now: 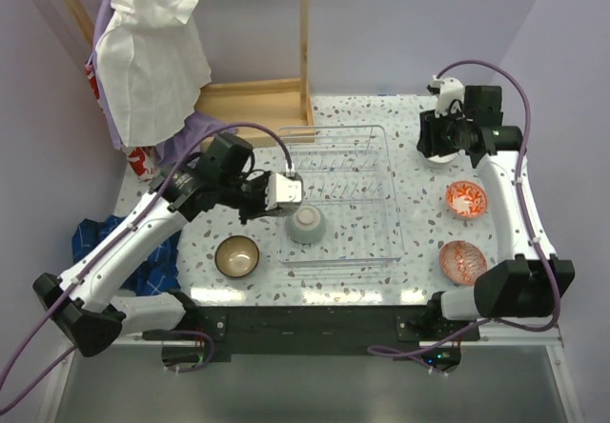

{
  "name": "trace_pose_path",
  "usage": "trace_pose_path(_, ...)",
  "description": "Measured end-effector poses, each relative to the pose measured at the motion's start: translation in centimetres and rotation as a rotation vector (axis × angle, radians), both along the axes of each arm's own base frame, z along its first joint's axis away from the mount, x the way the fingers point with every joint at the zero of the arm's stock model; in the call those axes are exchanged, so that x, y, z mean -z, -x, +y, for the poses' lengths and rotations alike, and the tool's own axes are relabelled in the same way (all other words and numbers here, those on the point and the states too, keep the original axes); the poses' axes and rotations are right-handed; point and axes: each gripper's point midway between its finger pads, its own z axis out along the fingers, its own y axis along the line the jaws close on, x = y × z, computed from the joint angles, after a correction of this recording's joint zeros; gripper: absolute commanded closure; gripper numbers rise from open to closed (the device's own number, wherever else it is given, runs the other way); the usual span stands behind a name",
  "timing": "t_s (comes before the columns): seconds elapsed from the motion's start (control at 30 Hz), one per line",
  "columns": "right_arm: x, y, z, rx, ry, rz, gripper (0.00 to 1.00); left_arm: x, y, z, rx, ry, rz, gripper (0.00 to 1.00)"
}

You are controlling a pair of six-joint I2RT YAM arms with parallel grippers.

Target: Load the bowls into the dish rack

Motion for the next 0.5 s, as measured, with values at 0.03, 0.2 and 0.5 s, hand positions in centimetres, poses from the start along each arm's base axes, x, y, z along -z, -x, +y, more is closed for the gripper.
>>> trace_pose_path(0.03, -0.9, 0.2, 0.8, -0.022, -0.037, -0.024, 0.77, -0.3, -0.3, -1.3, -0.004, 0.056, 0.024, 1.0)
trace_pose_path(0.2, -4.4, 2.0, 3.6, -0.099, -0.176, -0.103, 1.0, -1.2, 0.2, -6.3, 0.02, 0.306, 0.2, 1.0)
trace_pose_path(0.5, 0.4, 6.1, 7.5, -0.257, -0.227, 0.03, 1.0, 4.3, 0.9, -11.8, -0.068, 0.553, 0.711, 1.0)
